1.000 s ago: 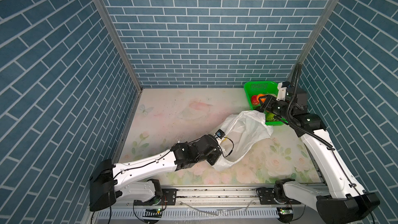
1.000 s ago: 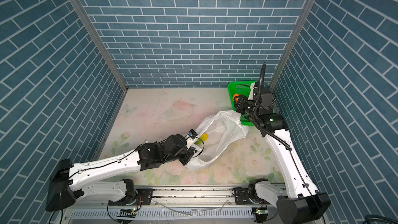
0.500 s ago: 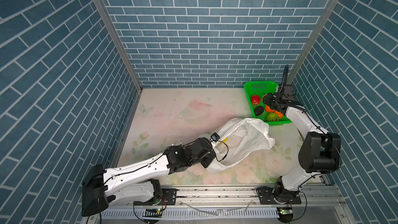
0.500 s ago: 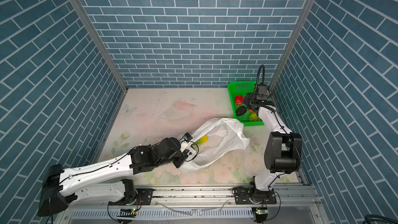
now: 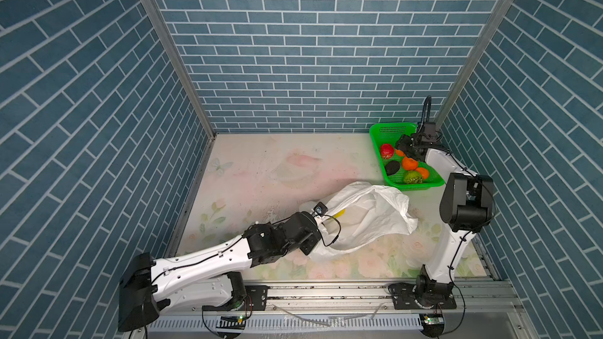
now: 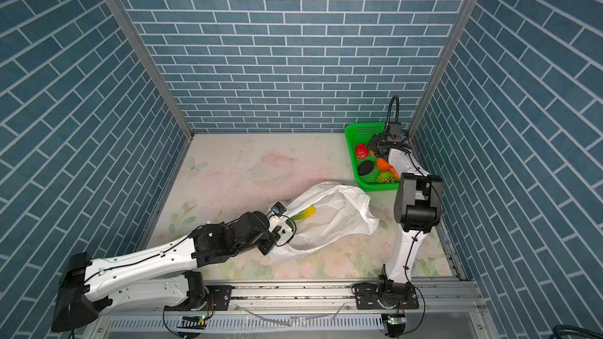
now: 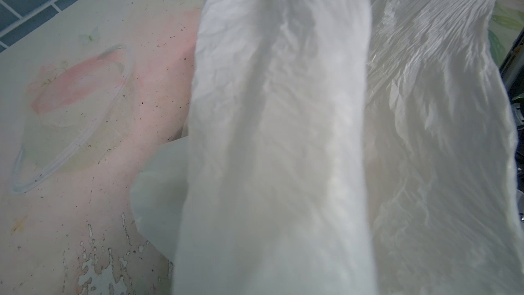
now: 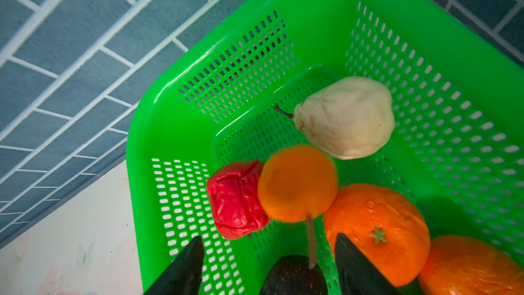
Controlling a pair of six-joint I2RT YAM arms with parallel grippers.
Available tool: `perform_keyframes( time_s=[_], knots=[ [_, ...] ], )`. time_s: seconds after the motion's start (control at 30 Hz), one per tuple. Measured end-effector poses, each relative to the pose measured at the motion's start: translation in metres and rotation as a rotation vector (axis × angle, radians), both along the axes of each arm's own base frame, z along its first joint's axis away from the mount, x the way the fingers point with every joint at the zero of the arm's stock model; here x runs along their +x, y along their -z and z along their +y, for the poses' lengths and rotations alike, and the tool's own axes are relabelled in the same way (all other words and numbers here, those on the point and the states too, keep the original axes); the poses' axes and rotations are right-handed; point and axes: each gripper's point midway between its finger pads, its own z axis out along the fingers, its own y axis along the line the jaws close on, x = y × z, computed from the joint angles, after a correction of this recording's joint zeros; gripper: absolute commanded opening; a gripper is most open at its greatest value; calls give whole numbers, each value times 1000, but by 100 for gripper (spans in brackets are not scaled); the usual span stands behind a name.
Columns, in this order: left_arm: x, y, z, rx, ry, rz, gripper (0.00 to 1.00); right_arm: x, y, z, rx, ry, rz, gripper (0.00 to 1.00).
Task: Untie the knot of the plastic bag and take out the fruit
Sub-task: 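Lower the orange into the basket and open the right gripper, then return the right gripper to the bag mouth while the left holds the bag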
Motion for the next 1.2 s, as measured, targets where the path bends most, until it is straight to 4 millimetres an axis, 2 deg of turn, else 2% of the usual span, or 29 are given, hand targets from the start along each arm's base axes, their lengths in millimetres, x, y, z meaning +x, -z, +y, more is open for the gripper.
perform_keyframes(
  time_s=[0.27, 0.33, 0.47, 0.67, 0.8, 0.97, 1.2],
  knots=[
    [1, -3, 1, -6, -7, -11, 0, -5, -4, 2, 5, -8, 10, 76],
    [2, -4, 2, -6, -9, -13, 0, -11, -14, 6, 17, -23, 9, 76],
    [2, -4, 2, -6, -11, -14, 0, -35, -56, 21, 39, -74, -31, 76],
    [2, -4, 2, -6, -11, -14, 0, -104, -123, 75, 62, -245, -104, 75],
    [2, -4, 2, -1, -6, -19, 0, -156, -147, 116, 80, -392, -105, 76],
    [4, -3, 4, 12, 0, -29, 0, -218, -158, 162, 94, -573, -70, 76],
    [7, -1, 9, 39, 0, -34, 0, -307, -152, 221, 100, -832, -14, 76]
  ],
)
